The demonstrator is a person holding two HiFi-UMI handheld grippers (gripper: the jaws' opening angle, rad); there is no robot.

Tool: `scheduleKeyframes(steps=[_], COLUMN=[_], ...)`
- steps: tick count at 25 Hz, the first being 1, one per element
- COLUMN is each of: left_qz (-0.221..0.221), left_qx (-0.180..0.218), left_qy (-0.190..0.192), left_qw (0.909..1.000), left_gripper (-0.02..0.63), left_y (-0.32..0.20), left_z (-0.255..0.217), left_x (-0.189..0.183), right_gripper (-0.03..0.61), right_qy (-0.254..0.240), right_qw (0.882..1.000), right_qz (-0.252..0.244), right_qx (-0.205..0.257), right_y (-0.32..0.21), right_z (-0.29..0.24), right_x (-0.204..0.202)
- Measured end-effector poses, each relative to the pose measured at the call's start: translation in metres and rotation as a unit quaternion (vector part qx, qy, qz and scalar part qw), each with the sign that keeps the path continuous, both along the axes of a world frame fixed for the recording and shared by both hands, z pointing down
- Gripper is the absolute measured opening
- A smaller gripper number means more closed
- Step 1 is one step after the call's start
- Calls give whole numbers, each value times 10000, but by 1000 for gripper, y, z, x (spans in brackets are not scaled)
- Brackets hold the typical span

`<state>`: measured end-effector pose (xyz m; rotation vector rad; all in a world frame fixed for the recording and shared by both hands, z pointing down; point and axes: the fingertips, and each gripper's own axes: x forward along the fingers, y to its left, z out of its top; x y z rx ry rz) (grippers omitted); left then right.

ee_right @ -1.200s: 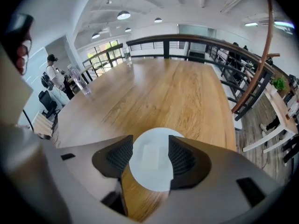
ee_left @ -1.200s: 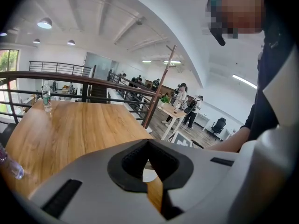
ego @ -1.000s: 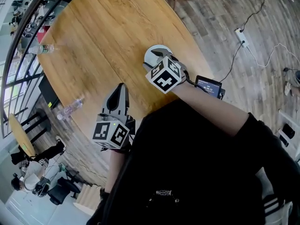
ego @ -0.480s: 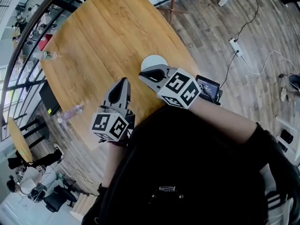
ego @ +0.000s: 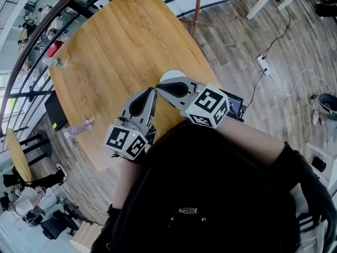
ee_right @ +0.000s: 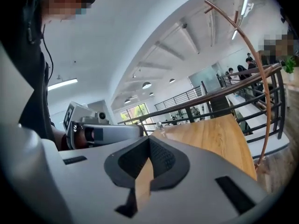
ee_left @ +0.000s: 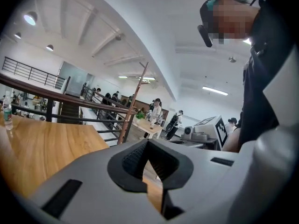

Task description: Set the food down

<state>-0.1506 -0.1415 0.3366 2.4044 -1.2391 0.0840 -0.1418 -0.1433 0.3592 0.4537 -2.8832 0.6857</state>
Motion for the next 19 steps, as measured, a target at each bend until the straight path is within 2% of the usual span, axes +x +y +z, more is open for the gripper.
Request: scheduleKeyframes(steps=[5,11,19], left_qz=[-179,-354,-299], left_qx=[-328,-385,-434], left_qy=[-213,-147,-193], left_qw=[9991,9985,9984], left_gripper=[3,3,3], left_y=[5,9,15], left_z=[15,17,25], left_x=[-3,-8,-4], right_gripper=[18,18,18], right_qy=[12,48,207], right_qw=[9999,9995,9989], right_qz=[-148,-319,-412], right_qx=[-72,26,28], right_y=[8,15,24], right_z=[4,2,11], right_x=[-3,-5,-1])
